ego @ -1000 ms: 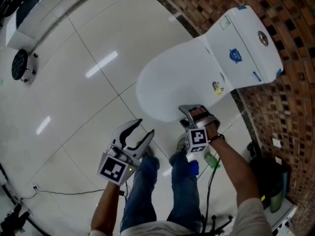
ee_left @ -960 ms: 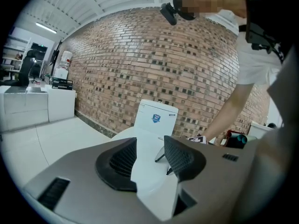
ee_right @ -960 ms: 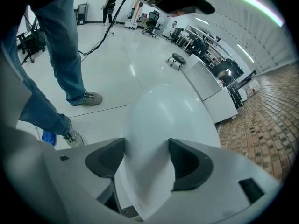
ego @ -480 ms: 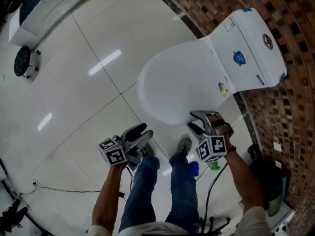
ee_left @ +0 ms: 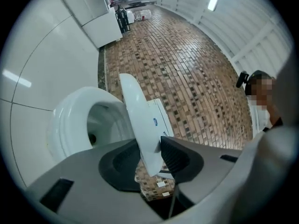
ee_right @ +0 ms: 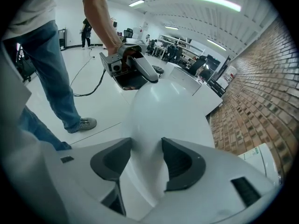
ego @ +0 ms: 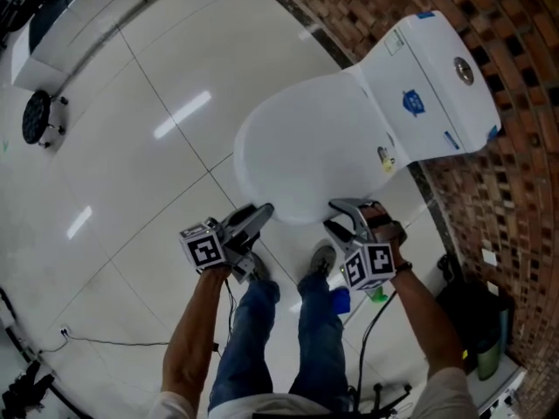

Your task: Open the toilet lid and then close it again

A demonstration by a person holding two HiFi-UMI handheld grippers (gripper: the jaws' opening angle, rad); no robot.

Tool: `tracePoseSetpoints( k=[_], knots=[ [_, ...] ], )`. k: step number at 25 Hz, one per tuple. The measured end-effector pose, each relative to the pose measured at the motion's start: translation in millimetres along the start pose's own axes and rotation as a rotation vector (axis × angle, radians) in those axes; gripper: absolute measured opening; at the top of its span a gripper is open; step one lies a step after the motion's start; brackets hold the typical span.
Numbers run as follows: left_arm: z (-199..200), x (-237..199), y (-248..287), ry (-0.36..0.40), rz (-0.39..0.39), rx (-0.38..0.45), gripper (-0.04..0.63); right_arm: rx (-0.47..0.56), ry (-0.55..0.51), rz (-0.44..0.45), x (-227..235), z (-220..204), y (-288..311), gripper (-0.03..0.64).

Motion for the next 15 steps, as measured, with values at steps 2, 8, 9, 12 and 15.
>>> tracePoseSetpoints(
  k=[2,8,9,12,15],
  knots=[
    [6,23,1,-0.003,-0.016,0.001,0.127,0.011,0.013,-0.023,3,2,-14,0.230],
    [38,149,33,0.186,-0.075,-0.056,0.083,0.125,0.159,-0.253,16,10,-127,0.232],
    [43,173,45,0.238,-0.085,-0.075,0.077,0.145,0.194,-0.304,16,9,-152,0.232],
    [60,241,95,0.366,-0.121,-0.127,0.060,0.197,0.312,-0.470,16,-1,-227,0.232],
    [72,293,153,0.443,-0.135,-0.162,0.049,0.230,0.407,-0.597,7,-18,-286,0.232]
  ],
)
Point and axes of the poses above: the fingertips, and each gripper's own axes: y forward along the fingers, x to its right, z out of its top, the point moved 4 cm from there along -y, backward along the fingers, and after that the axes turned 15 degrees about z, right-handed, at the moved point
